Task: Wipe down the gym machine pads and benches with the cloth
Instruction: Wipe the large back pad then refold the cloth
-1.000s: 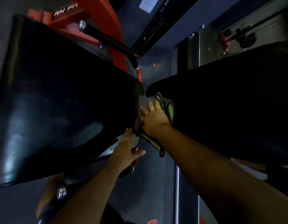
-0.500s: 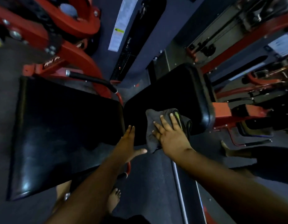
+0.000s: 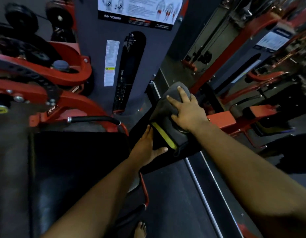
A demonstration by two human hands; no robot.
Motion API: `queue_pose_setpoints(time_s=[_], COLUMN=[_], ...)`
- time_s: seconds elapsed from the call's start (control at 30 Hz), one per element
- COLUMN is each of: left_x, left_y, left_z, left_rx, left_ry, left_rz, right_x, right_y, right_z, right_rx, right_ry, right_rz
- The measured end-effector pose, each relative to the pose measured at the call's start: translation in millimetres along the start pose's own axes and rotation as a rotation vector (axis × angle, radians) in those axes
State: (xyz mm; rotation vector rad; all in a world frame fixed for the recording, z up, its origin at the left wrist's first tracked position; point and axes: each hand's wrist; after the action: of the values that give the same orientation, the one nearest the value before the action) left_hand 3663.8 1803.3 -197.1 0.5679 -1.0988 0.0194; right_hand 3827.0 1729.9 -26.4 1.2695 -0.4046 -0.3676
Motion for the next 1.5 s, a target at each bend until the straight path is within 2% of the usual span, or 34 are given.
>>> queue_pose_setpoints(time_s=[0.2, 0.23, 0.33, 0.43, 0.53, 0.7, 0.73, 0.9, 1.1, 1.33, 1.4, 1.5], left_x=[0.7, 3.2, 15.2, 30.5, 37.4, 28.3, 24.8, 20.1, -3.6, -62.6, -74.1, -103.8], left_y=[10.6, 11.1, 7.6, 2.8, 2.5, 1.6, 4.0, 22.7, 47.1, 99.0, 111.1, 130.2], left_z=[5.4, 14.9, 50.7, 80.0, 112.8, 188.4, 197.9, 280.9, 390.0, 542.0, 582.8, 659.7], left_rx=[-0.183, -0.214, -0.295, -0.271, -0.139, 0.342, 0.391, 0.637, 0.926, 1.030, 1.037, 1.087], left_ry=[-0.001, 0.044, 0.162, 0.233, 0.224, 0.221, 0.221, 0.247, 0.276, 0.390, 0.424, 0.520], left_rz=[0.017, 0.089, 0.510, 0.766, 0.874, 0.750, 0.745, 0.764, 0.628, 0.285, 0.224, 0.171], right_x=[-19.8, -22.7, -31.2, -37.9, -54.3, -87.9, -92.5, -143.1, -238.3, -391.8, -434.6, -505.8], right_y=[-35.1, -38.2, -47.4, -41.7, -44.1, -58.6, -61.8, -69.7, -64.3, -54.9, -52.7, -50.3], right_z=[69.4, 82.0, 110.3, 121.8, 126.6, 150.9, 154.2, 180.3, 215.4, 282.6, 303.6, 335.1], right_rx=[0.061, 0.074, 0.105, 0.225, 0.283, 0.375, 0.377, 0.213, 0.028, -0.109, -0.114, -0.035], right_ry=[-0.031, -0.030, 0.002, 0.049, 0.185, 0.374, 0.385, 0.576, 0.803, 1.026, 1.072, 1.106], right_rz=[0.280, 0.288, 0.198, 0.095, 0.015, -0.209, -0.263, -0.591, -0.841, -0.922, -0.834, -0.563])
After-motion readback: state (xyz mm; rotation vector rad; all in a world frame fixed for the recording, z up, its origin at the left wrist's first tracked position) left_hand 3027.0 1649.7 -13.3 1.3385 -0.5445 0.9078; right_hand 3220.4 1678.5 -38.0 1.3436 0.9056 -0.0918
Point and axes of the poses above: each hand's wrist, its own z-axis away from the middle knuckle, its own y-axis out of the back of the hand, x = y × z, and after that the axes turned 14 degrees about y, right-handed
